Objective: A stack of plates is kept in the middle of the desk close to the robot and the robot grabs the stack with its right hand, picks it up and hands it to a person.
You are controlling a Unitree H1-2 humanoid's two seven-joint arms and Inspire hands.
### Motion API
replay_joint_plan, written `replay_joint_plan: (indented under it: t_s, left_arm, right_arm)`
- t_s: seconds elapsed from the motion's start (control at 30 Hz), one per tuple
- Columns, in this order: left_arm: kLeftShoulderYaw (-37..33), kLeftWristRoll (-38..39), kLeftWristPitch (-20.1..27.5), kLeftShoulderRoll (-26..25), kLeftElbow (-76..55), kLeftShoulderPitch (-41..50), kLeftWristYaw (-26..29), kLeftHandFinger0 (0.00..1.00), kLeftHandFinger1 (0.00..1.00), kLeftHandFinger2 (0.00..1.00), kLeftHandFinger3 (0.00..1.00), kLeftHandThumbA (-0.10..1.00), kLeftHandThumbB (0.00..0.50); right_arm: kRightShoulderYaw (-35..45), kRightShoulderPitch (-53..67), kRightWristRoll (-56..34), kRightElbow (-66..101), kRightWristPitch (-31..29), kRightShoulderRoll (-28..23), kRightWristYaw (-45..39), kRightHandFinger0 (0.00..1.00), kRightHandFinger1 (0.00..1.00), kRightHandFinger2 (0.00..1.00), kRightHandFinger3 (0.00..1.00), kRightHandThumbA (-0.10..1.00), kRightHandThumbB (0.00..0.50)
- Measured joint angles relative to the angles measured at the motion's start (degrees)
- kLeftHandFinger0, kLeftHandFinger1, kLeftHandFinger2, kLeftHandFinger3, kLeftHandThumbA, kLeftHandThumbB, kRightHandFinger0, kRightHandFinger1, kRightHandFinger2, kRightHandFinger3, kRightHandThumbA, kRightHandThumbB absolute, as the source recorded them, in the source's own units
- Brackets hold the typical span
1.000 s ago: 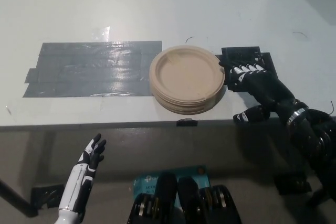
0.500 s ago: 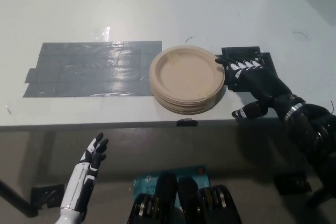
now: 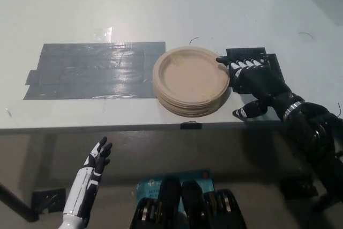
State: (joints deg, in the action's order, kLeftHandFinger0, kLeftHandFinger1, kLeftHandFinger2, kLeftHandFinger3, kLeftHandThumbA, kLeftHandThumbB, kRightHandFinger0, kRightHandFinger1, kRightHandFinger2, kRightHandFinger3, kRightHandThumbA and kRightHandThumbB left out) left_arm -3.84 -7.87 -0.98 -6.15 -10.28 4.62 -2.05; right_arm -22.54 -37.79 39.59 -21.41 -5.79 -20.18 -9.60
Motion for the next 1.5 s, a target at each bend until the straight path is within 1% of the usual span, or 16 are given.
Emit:
replay_joint_plan:
  t_s: [0.23,0.43,0.53,0.73,0.77,0.8,0.83,0.93,0.97,1.07,1.13,1.2,1.37,1.43,1.47,1.5]
  left_arm:
    - [-0.3,0.0,0.0,-0.1,0.0,0.1,0.0,1.0,1.0,1.0,1.0,1.0,0.0]
    - [-0.5,0.0,0.0,-0.1,0.0,0.1,0.0,1.0,1.0,1.0,1.0,1.0,0.0]
    - [-0.5,0.0,0.0,-0.1,0.0,0.1,0.0,1.0,1.0,1.0,1.0,1.0,0.0]
    - [-0.5,0.0,0.1,-0.1,0.0,0.1,0.0,1.0,1.0,1.0,1.0,1.0,0.0]
    - [-0.5,0.0,0.0,-0.1,0.0,0.1,0.0,1.0,1.0,1.0,1.0,1.0,0.0]
    - [-0.5,0.0,0.0,-0.1,0.0,0.1,0.0,1.0,1.0,1.0,1.0,1.0,0.0]
    - [-0.5,0.1,0.1,-0.2,0.0,0.1,0.0,1.0,1.0,1.0,1.0,1.0,0.0]
    - [-0.5,0.1,0.1,-0.2,0.0,0.0,0.0,1.0,1.0,1.0,1.0,1.0,0.0]
    - [-0.5,0.1,0.0,-0.2,0.0,-0.2,0.0,1.0,1.0,1.0,1.0,1.0,0.0]
    - [-0.5,0.1,0.0,-0.4,0.0,-0.5,0.0,1.0,1.0,1.0,1.0,1.0,0.0]
    - [-0.5,0.0,0.0,-0.4,0.0,-0.8,0.0,1.0,1.0,1.0,1.0,1.0,0.0]
    - [-0.5,0.0,-0.1,-0.5,0.0,-1.2,0.0,1.0,1.0,1.0,1.0,1.0,0.0]
    - [-0.5,0.0,-0.1,-0.6,0.0,-2.0,0.0,1.0,1.0,1.0,1.0,1.0,0.0]
    - [-0.5,0.0,-0.1,-0.6,0.0,-2.1,0.0,1.0,1.0,1.0,1.0,1.0,0.0]
    - [-0.5,0.0,-0.1,-0.7,0.0,-2.1,0.0,1.0,1.0,1.0,1.0,1.0,0.0]
    - [-0.5,0.1,-0.1,-0.7,0.0,-2.2,0.0,1.0,1.0,1.0,1.0,1.0,0.0]
  right_arm:
    - [-1.1,-2.0,1.2,-4.3,-1.1,0.6,2.8,1.0,1.0,1.0,1.0,1.0,0.438]
    - [-1.9,-3.4,2.1,-6.4,-2.0,1.8,4.8,1.0,1.0,1.0,1.0,1.0,0.431]
    - [-2.5,-3.5,2.5,-7.5,-2.5,2.6,5.7,1.0,1.0,1.0,1.0,1.0,0.442]
    - [-2.7,-3.5,2.8,-9.0,-2.8,4.0,7.3,1.0,1.0,1.0,1.0,1.0,0.444]
    - [-2.8,-3.5,2.9,-9.3,-2.9,4.2,7.8,1.0,1.0,1.0,1.0,0.98,0.455]
    - [-2.8,-3.5,2.9,-9.4,-2.9,4.2,7.9,1.0,1.0,1.0,1.0,0.97,0.444]
    - [-3.0,-3.5,2.9,-9.9,-3.1,4.4,8.4,1.0,1.0,1.0,1.0,0.97,0.443]
    - [-3.2,-3.5,2.9,-10.3,-3.3,4.4,9.0,1.0,1.0,1.0,1.0,0.98,0.467]
    - [-3.5,-3.5,3.0,-10.6,-3.5,4.6,9.4,1.0,1.0,1.0,1.0,0.99,0.467]
    - [-4.2,-3.5,3.2,-11.0,-3.9,4.6,10.3,1.0,1.0,1.0,1.0,0.99,0.474]
    - [-4.7,-3.7,3.5,-11.3,-4.2,4.6,10.6,1.0,1.0,1.0,1.0,0.94,0.487]
    - [-5.2,-3.8,3.8,-11.5,-4.3,4.6,10.7,1.0,1.0,1.0,1.0,0.92,0.492]
    - [-6.7,-4.0,4.9,-12.3,-4.5,4.5,11.0,1.0,1.0,1.0,1.0,0.91,0.5]
    - [-7.6,-4.3,5.5,-12.5,-4.8,4.4,11.4,1.0,1.0,1.0,1.0,0.89,0.5]
    - [-8.0,-4.5,5.9,-12.7,-5.0,4.3,11.7,1.0,1.0,1.0,1.0,0.8,0.5]
    - [-8.6,-4.8,6.4,-12.9,-5.2,4.2,12.0,1.0,1.0,1.0,1.0,0.62,0.5]
